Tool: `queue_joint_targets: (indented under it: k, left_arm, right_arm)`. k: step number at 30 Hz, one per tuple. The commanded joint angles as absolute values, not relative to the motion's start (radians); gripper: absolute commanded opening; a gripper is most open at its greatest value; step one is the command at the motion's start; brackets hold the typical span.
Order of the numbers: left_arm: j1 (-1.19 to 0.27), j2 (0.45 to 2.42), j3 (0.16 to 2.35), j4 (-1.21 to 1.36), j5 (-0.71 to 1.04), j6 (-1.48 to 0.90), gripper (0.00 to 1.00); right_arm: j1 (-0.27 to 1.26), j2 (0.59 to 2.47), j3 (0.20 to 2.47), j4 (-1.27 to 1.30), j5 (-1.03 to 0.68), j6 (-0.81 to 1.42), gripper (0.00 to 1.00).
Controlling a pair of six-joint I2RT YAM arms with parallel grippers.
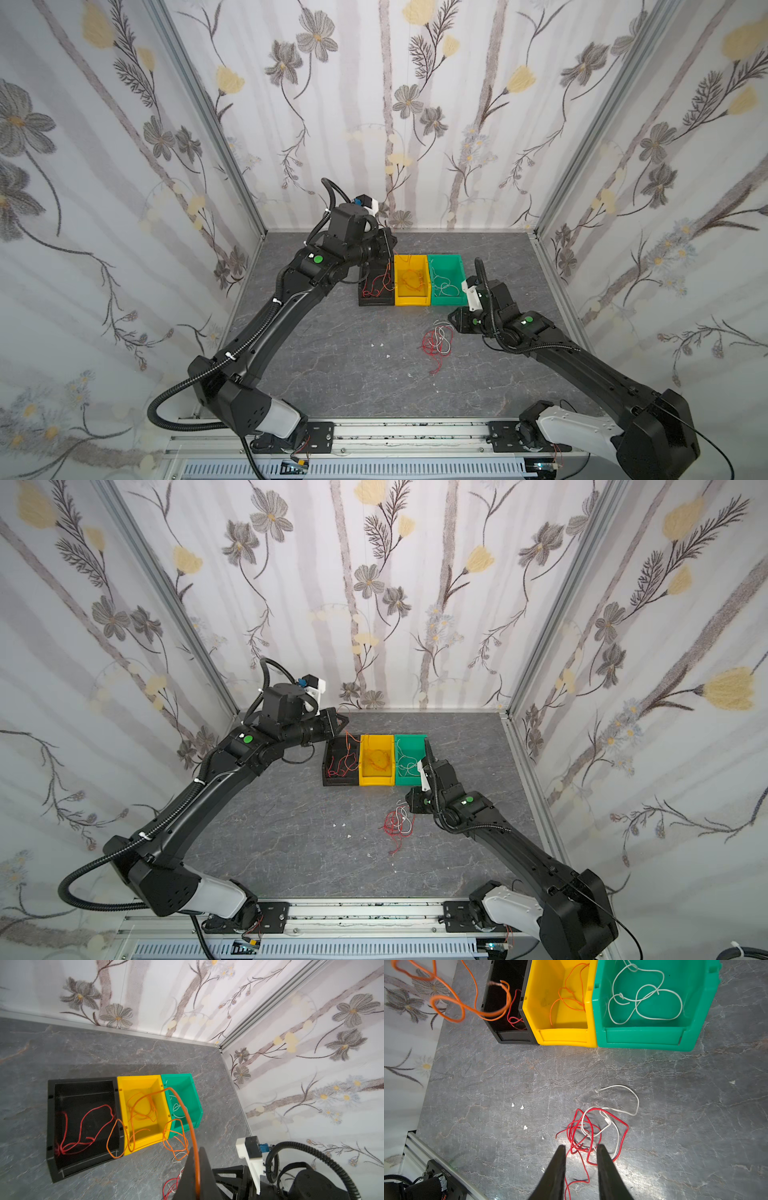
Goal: Untangle the cables
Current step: 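Carry the orange wire with left over the yellow bin while right withdraws, then lower the orange wire into the yellow bin with the left gripper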
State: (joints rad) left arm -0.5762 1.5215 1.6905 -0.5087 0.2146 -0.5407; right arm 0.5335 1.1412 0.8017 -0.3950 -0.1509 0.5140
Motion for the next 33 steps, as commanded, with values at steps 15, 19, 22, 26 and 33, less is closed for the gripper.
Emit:
queue_joint_targets:
  k: [15,19,22,26,33]
  left_arm:
    - [-0.584,1.933,2.109,-0.458,0.355,-0.451,0.00]
    - [-0.578,2.004,2.167,-0.521,0.267,-0.469,0.00]
    - [-0.569,2.012,2.122,-0.482,0.235,-0.505,0.00]
    - [-0.549,1.986,2.021,-0.428,0.224,-0.536,0.00]
    - [-0.485,1.851,1.750,-0.311,0.213,-0.593,0.00]
  right_arm:
    - [0.464,0.998,0.737,-0.461,-0.140,0.490,0.29]
    - [0.450,0.974,0.725,-0.478,-0.141,0.487,0.30]
    - [0.441,0.966,0.714,-0.483,-0.140,0.488,0.30]
    - [0.436,0.972,0.705,-0.482,-0.148,0.486,0.30]
    - [0.432,1.000,0.691,-0.449,-0.170,0.495,0.30]
